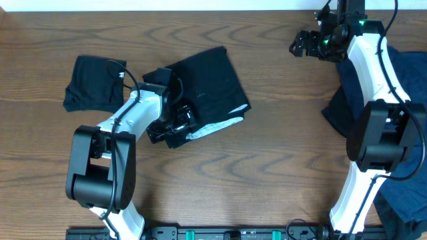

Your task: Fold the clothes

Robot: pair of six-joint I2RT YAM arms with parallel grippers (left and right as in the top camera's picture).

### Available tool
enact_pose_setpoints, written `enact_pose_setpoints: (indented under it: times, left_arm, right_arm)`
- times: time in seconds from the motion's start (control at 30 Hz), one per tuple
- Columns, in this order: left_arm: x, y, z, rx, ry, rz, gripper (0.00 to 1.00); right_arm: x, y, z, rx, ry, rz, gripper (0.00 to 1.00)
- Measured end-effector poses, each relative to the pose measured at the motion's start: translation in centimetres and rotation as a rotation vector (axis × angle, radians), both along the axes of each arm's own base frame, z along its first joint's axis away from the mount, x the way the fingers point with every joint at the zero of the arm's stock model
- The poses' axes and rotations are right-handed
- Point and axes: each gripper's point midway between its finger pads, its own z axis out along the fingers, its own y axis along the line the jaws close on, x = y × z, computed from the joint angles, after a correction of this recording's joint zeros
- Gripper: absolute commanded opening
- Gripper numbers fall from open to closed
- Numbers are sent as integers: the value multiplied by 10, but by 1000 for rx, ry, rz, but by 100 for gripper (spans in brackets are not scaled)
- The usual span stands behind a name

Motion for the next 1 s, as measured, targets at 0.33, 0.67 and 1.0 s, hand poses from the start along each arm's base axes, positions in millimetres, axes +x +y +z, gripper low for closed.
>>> enact_pose_setpoints:
  times: [0.33, 0.67, 1.0]
  left_arm:
    - [1, -4, 1, -24, -4, 29, 83]
    - [-1, -7, 0, -45, 5, 22, 60]
    - [-1, -7, 2, -45, 2, 11, 15]
  right_arm:
    - [0, 0, 0, 0, 0, 0, 99]
    - [0, 0, 0, 0, 0, 0, 99]
    - [0, 0, 0, 0, 0, 0, 99]
